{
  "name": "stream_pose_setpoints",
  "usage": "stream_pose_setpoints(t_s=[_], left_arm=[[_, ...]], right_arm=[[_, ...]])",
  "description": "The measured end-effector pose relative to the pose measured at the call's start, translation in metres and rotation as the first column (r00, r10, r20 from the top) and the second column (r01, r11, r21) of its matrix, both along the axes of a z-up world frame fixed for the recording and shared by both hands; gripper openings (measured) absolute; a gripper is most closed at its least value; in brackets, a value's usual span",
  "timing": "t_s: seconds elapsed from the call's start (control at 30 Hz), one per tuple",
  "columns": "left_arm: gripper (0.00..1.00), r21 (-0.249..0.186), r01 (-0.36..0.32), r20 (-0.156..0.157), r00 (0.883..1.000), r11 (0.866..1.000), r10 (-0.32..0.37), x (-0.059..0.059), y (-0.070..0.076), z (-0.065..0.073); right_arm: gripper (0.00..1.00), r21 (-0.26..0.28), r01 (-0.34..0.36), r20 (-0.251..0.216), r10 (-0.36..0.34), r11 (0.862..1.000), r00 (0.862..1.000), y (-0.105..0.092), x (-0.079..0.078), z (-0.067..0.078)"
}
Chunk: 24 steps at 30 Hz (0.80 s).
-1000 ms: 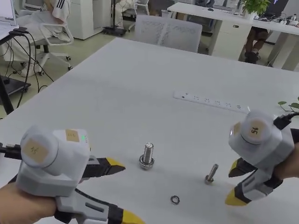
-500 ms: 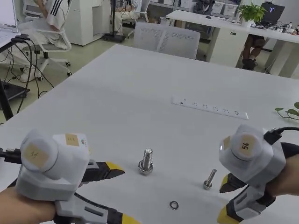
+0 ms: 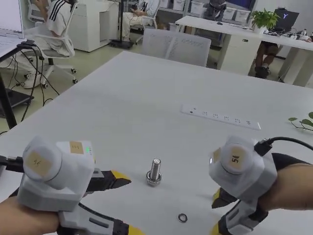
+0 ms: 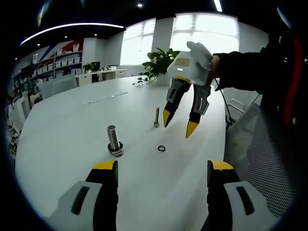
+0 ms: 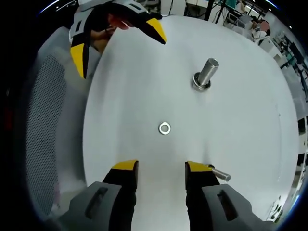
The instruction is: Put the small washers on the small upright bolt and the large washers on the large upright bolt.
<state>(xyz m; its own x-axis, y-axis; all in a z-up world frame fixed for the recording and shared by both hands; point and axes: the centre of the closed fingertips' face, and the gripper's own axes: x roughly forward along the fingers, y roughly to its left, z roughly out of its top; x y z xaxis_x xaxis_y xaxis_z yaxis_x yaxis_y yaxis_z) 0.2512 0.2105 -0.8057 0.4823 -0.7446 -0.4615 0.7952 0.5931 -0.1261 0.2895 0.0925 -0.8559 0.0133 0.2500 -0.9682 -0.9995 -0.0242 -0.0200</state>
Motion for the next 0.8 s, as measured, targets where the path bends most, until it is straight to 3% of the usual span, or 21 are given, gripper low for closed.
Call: stream_pose_setpoints(t_s=[0.37,0.8], left_arm=[[0.75,-0.004,-0.012,0.009,1.0,1.0,0.012,0.001,0.002,0.003],[0.75,-0.006,-0.008,0.007,1.0,1.0,0.008,0.001,0.001,0.002]], right_arm=[[0.4,0.002,-0.044,0.004,0.044,0.999,0.999,0.026,0.006,0.0],[0.39,-0.023,-0.07,-0.025,0.069,0.997,0.997,0.038,0.005,-0.015]])
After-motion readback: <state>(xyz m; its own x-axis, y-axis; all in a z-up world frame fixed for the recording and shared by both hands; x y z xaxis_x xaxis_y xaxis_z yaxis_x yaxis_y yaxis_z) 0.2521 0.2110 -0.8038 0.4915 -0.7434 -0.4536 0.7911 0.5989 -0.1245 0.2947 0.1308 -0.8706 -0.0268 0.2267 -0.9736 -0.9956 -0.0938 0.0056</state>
